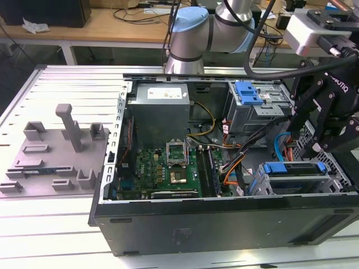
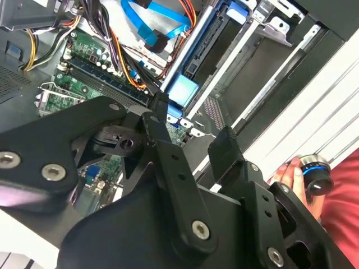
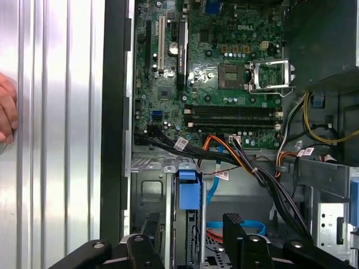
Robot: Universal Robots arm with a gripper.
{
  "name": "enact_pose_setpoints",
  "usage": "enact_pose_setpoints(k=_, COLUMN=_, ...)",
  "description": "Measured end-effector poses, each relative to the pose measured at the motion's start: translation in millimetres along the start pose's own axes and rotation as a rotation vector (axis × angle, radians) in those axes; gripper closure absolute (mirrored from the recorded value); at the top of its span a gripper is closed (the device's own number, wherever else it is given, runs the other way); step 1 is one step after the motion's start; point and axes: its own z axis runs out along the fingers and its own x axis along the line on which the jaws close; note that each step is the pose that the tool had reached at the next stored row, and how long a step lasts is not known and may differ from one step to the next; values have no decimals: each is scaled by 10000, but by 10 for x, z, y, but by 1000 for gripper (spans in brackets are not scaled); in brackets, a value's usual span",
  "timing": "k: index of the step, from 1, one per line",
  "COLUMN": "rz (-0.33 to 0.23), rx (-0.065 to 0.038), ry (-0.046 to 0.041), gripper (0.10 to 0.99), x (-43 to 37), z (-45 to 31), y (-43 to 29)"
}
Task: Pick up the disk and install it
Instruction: 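Insert the first disk wire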
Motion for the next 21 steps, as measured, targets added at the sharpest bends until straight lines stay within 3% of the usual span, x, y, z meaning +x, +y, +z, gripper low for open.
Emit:
enact_pose_setpoints(k=8, rz=-31, rx=-1, ry=-2, gripper=525, x=-6, z=2, y=0)
enact_pose_setpoints(k=10, rz=-41, rx=-1, ry=70, gripper=525, x=-175, z=3, y=-3)
enact_pose_setpoints(k=11, rz=-41, rx=-3, ry=109, gripper=525, x=-296, z=6, y=-4)
enact_pose_setpoints(k=13, rz=-40, rx=-3, ry=146, gripper=525, x=-403, z=9, y=-6)
enact_pose_setpoints(k=14, rz=-39, rx=-4, ry=206, gripper=525, x=-461, z=9, y=-6)
enact_pose_setpoints(k=15, rz=-36, rx=-6, ry=333, gripper=525, x=-504, z=11, y=-7)
enact_pose_setpoints(k=16, rz=-31, rx=-9, ry=572, gripper=525, x=-554, z=15, y=-8)
enact_pose_setpoints(k=17, rz=-28, rx=-12, ry=747, gripper=525, x=-578, z=15, y=-8)
enact_pose_setpoints(k=18, rz=-23, rx=-16, ry=1018, gripper=525, x=-607, z=16, y=-9)
enact_pose_setpoints(k=19, rz=-20, rx=-19, ry=1201, gripper=525, x=-621, z=15, y=-9)
enact_pose_setpoints(k=20, rz=-13, rx=-23, ry=1497, gripper=525, x=-641, z=18, y=-9)
enact_pose_setpoints(k=21, rz=-8, rx=-21, ry=1678, gripper=525, x=-648, z=17, y=-9)
